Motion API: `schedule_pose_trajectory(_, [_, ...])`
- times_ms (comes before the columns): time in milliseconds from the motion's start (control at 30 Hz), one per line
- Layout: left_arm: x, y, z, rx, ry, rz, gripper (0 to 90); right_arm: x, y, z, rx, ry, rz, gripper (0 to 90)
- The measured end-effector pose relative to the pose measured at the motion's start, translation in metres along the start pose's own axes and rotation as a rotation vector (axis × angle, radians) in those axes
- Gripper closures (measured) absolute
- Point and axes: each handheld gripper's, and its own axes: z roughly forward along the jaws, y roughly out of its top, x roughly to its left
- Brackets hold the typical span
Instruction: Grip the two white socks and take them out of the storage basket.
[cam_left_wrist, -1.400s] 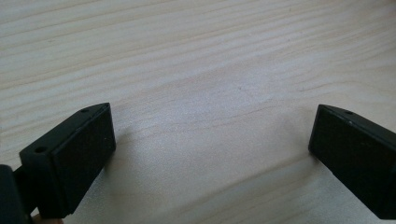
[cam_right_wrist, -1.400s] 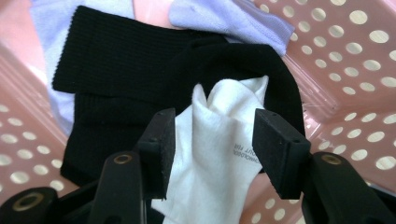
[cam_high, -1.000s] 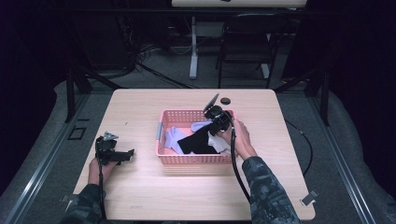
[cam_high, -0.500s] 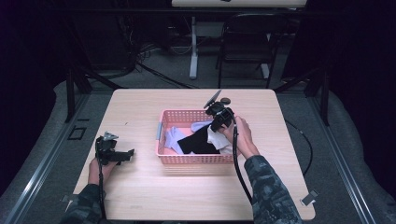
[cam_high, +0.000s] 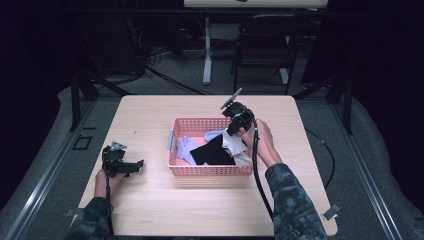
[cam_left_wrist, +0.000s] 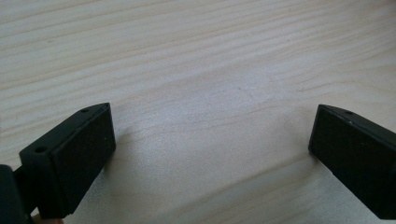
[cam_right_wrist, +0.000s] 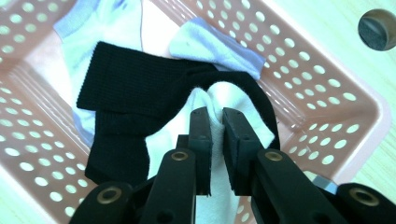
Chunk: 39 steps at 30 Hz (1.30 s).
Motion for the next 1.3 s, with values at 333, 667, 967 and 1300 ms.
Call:
schedule_pose_trajectory(333, [0.0, 0.0, 0.0, 0.0, 0.0, -0.001, 0.3, -0.003, -0.001, -0.019, -0.02, 0.008, 0.001, 82.2])
schedule_pose_trajectory(667, [0.0, 0.0, 0.0, 0.001, 0.0, 0.0, 0.3, -0.004, -0.001, -0.04, -0.048, -0.003, -0.009, 82.7])
schedule_pose_trajectory(967, [0.0, 0.0, 0.0, 0.0, 0.0, 0.0, 0.3, -0.007, -0.007, -0.061, -0.074, -0.012, -0.004, 83.0])
schedule_pose_trajectory(1300, [0.0, 0.0, 0.0, 0.0, 0.0, 0.0, 0.3, -0.014, -0.018, -0.078, -0.087, -0.032, 0.009, 83.0])
